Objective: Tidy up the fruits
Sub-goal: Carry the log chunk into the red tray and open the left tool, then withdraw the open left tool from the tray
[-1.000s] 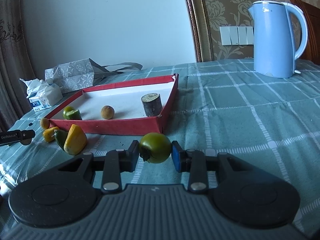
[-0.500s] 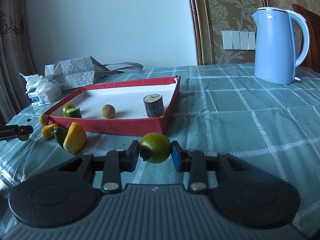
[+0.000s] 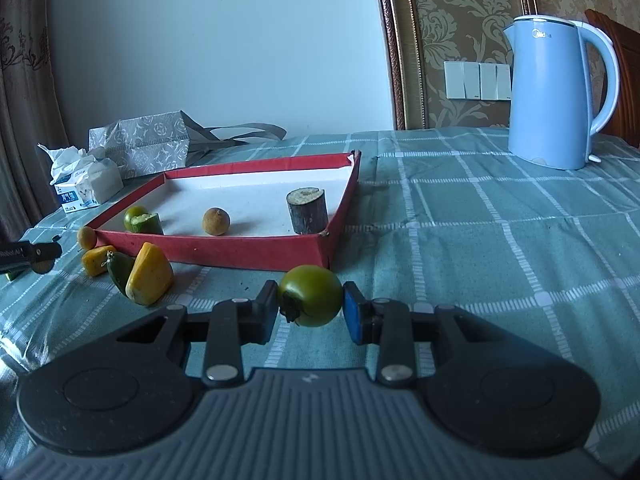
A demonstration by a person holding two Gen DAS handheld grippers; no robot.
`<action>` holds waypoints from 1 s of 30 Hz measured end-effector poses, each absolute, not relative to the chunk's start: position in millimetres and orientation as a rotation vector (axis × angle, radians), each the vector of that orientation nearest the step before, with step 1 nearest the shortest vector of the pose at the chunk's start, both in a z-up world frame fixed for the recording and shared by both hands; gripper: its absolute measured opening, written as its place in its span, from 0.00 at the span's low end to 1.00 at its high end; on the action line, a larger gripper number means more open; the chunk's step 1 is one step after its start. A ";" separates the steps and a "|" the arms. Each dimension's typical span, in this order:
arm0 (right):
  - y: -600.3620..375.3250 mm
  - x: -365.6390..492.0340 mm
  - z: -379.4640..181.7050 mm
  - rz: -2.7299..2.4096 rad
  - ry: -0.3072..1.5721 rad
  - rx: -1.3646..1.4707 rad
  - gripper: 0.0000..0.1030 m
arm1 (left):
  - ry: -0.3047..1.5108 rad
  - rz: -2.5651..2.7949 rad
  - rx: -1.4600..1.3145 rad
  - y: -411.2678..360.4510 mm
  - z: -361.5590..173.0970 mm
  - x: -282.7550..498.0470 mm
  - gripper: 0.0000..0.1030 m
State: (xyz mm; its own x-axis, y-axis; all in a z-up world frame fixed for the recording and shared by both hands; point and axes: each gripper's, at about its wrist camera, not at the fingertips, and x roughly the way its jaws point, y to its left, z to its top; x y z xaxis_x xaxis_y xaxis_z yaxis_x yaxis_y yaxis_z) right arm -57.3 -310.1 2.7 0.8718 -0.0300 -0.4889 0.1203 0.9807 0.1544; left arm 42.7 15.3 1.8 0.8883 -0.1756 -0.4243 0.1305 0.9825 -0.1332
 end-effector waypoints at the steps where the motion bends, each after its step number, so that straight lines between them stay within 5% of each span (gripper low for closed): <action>1: -310.7 -57.4 2.6 -0.077 0.506 0.185 0.32 | 0.436 -0.169 -0.091 13.1 5.2 42.0 0.42; 12: -321.6 -55.8 -0.3 -0.056 0.518 0.252 0.32 | 0.386 -0.220 -0.003 -29.7 52.3 93.2 0.42; 21: -324.5 -52.8 -2.5 -0.037 0.527 0.280 0.32 | 0.468 -0.201 0.098 -69.6 40.7 143.2 0.43; 22: -324.8 -52.6 -2.8 -0.034 0.527 0.282 0.32 | 0.475 -0.200 0.102 -71.6 37.7 145.8 0.44; 24: -323.8 -52.7 -2.8 -0.029 0.529 0.280 0.32 | 0.469 -0.186 0.105 -75.3 34.3 147.5 0.70; 25: -323.5 -52.7 -2.8 -0.026 0.527 0.279 0.32 | 0.453 -0.177 0.103 -76.1 33.5 146.2 0.74; 30: -322.8 -52.8 -2.6 -0.020 0.528 0.279 0.32 | 0.427 -0.162 0.142 -78.5 35.0 136.6 0.77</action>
State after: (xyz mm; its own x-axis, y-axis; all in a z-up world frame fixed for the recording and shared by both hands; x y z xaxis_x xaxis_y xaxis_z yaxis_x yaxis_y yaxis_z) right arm -52.8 -322.8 -2.6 0.8644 0.0526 -0.5001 0.0906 0.9619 0.2578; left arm 136.6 -78.5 35.0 0.8978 -0.1260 -0.4219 0.1854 0.9773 0.1027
